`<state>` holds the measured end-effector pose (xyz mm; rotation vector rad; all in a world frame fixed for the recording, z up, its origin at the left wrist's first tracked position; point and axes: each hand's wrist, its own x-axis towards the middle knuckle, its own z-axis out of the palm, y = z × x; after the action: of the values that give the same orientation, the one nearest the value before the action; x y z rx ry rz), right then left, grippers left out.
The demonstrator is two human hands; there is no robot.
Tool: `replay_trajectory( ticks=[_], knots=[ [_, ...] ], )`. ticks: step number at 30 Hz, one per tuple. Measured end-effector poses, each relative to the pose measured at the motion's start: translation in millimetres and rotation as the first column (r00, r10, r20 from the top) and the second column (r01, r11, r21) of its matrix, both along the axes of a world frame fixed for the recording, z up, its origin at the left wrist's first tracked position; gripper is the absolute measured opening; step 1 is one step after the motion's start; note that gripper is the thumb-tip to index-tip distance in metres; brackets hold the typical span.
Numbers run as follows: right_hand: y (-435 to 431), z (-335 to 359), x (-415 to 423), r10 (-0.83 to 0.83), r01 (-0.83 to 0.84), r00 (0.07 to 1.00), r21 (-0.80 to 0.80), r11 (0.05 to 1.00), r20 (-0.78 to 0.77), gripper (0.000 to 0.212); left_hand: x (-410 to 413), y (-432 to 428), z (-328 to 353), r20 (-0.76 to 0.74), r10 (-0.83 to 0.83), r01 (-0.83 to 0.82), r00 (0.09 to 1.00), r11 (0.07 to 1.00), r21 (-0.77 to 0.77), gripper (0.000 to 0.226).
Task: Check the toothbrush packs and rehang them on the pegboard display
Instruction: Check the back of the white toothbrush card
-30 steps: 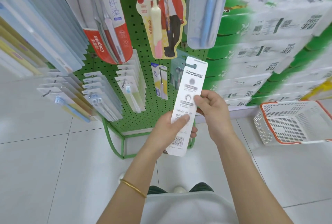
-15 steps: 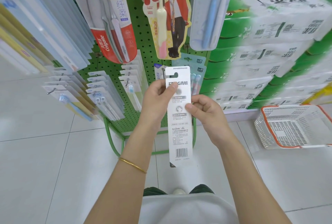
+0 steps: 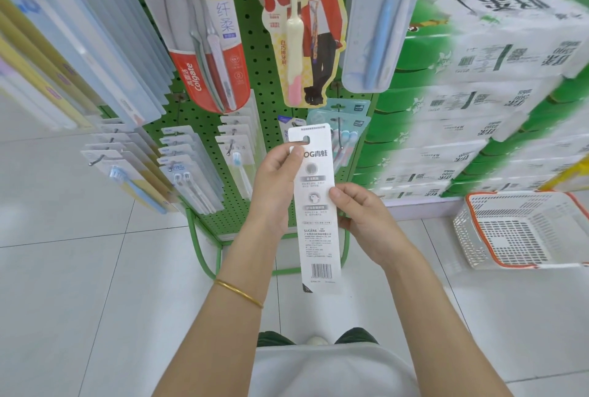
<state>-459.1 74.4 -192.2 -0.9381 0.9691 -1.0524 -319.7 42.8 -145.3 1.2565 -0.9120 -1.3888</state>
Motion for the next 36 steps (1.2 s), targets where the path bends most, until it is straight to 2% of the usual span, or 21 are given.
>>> replay_trajectory(
  ticks=[2, 5, 7, 10, 12, 15, 17, 20, 24, 28, 33, 36],
  knots=[
    [-1, -7, 1, 0.052, -0.056, 0.997, 0.068, 0.996, 0.062, 0.033, -1, 0, 0, -0.022, 0.009, -0.009, 1.0, 1.0, 0.008, 0.017],
    [-2, -19, 7, 0.151, -0.176, 0.976, 0.153, 0.972, 0.158, 0.084, -2, 0, 0, -0.109, 0.012, -0.005, 0.994, 0.998, 0.066, 0.018],
    [0, -28, 12, 0.242, -0.276, 0.948, 0.155, 0.949, 0.208, 0.097, -3, 1, -2, -0.16, 0.007, 0.009, 0.987, 0.995, 0.1, 0.02],
    [-1, -33, 16, 0.3, -0.341, 0.924, 0.154, 0.928, 0.239, 0.096, -1, 1, -5, -0.119, -0.014, 0.03, 0.993, 0.991, 0.133, 0.027],
    [-1, -37, 18, 0.295, -0.322, 0.936, 0.133, 0.937, 0.192, 0.094, 4, 0, -8, -0.051, -0.026, 0.034, 0.998, 0.987, 0.158, 0.029],
    [-4, -42, 20, 0.154, -0.151, 0.988, 0.116, 0.982, -0.026, 0.072, 13, -3, -16, 0.043, 0.04, -0.047, 0.998, 0.985, 0.167, 0.025],
    [-8, -45, 23, 0.022, -0.005, 0.974, 0.078, 0.997, -0.224, 0.054, 18, -4, -19, 0.082, 0.11, -0.123, 0.991, 0.978, 0.17, 0.021],
    [-17, -50, 33, -0.176, 0.198, 0.847, -0.008, 0.98, -0.502, 0.046, 25, -4, -19, 0.097, 0.15, -0.164, 0.984, 0.974, 0.154, 0.021],
    [-28, -54, 51, -0.24, 0.254, 0.658, -0.089, 0.963, -0.714, 0.046, 33, -6, -18, 0.131, 0.135, -0.153, 0.982, 0.979, 0.137, 0.02],
    [-39, -58, 64, -0.271, 0.31, 0.551, -0.108, 0.945, -0.789, 0.048, 44, -13, -16, 0.142, 0.136, -0.154, 0.98, 0.981, 0.121, 0.018],
    [-51, -65, 70, -0.262, 0.327, 0.494, -0.102, 0.939, -0.829, 0.054, 51, -19, -12, 0.159, 0.123, -0.141, 0.98, 0.984, 0.108, 0.019],
    [-61, -65, 74, -0.282, 0.339, 0.492, -0.117, 0.933, -0.824, 0.056, 52, -22, -11, 0.19, 0.096, -0.115, 0.977, 0.989, 0.091, 0.02]
  ],
)
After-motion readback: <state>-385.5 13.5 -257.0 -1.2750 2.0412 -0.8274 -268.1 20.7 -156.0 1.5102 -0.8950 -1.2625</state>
